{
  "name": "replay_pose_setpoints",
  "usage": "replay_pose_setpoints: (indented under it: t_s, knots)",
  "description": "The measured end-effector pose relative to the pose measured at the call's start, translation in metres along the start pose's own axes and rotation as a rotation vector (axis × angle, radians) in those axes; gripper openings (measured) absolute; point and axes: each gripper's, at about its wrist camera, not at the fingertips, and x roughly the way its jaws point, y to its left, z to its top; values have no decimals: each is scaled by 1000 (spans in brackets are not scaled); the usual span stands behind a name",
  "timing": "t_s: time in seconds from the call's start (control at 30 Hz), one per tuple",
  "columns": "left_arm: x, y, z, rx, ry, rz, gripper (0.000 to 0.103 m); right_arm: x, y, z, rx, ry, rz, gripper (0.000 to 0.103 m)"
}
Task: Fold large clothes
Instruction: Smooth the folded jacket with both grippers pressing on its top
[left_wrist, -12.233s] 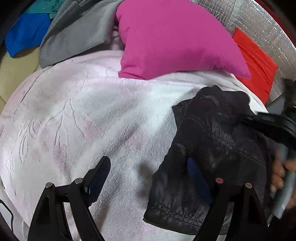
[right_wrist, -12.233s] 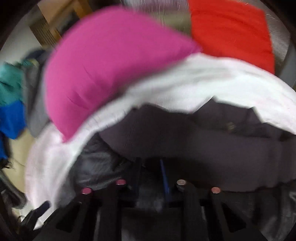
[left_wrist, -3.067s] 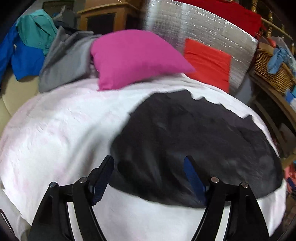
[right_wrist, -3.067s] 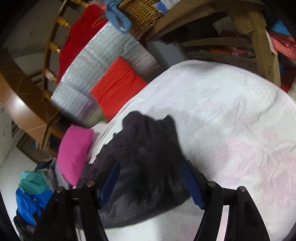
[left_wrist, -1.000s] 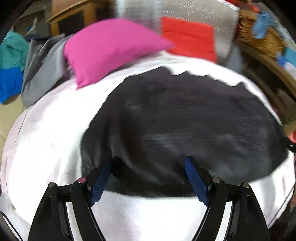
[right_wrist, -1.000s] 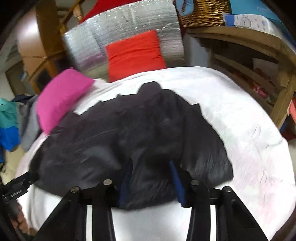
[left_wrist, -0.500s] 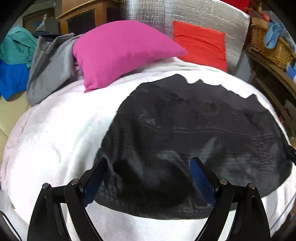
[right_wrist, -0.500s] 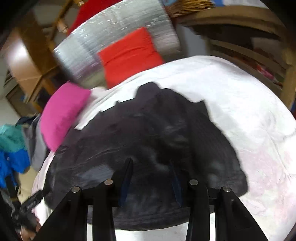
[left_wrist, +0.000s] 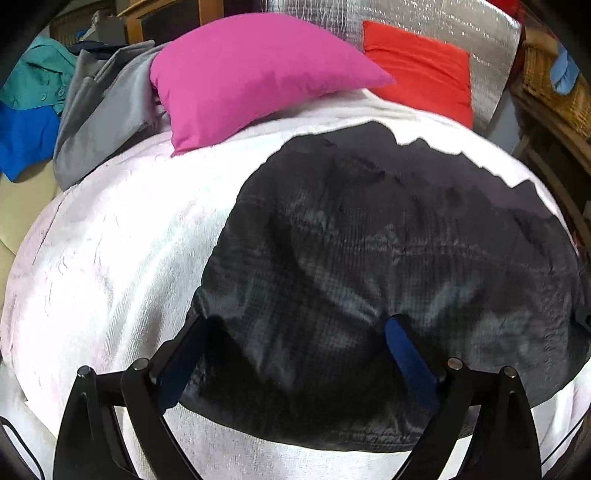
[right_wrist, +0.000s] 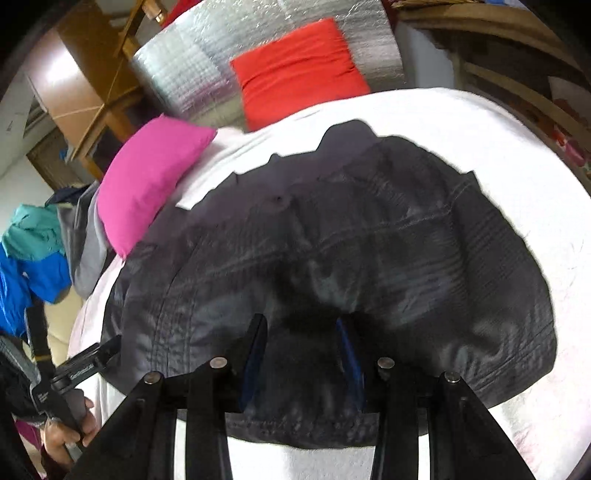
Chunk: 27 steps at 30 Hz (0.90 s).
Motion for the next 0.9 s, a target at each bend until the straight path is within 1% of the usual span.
replay_pose_setpoints:
  t_s: [0.1, 0.17, 0.2, 0.23, 0.3, 0.37, 0.47, 0.53, 0.6, 0.7, 0.8, 0.9]
  knots:
    - [-8, -12, -4, 23, -22, -4, 97, 16, -1, 8, 8, 28, 5, 42]
    - [1, -22, -4, 73, -3, 32, 97, 28, 1, 10, -5, 59, -7, 42]
    - [5, -26, -5, 101, 1, 54, 102, 30, 3, 12, -9, 58, -8, 42]
    - [11, -32, -6, 139, -8, 89, 103, 32, 4, 15, -7, 55, -4, 42]
    - [17, -38, -3, 188, -19, 108, 103, 30, 4, 21, 13, 40, 14, 42]
    - [21, -36, 2, 180, -13, 87, 103, 28, 4, 30, 25, 22, 30, 42]
    - [30, -27, 9, 110, 25, 30, 103, 26, 6, 52, 25, -25, 20, 42]
    - [32, -26, 11, 85, 33, 23, 103, 28, 4, 68, 44, -43, 9, 42]
    - [36, -27, 11, 88, 42, 32, 103, 33, 0, 84, 64, -49, -17, 42]
    - [40, -26, 11, 64, 53, 24, 103, 61, -1, 119, 70, -13, -63, 42]
    - [44, -21, 15, 40, 77, -6, 103, 91, -5, 143, 105, 40, -80, 42]
    - [45, -18, 18, 25, 90, -33, 103, 128, -12, 162, 135, 107, -129, 42]
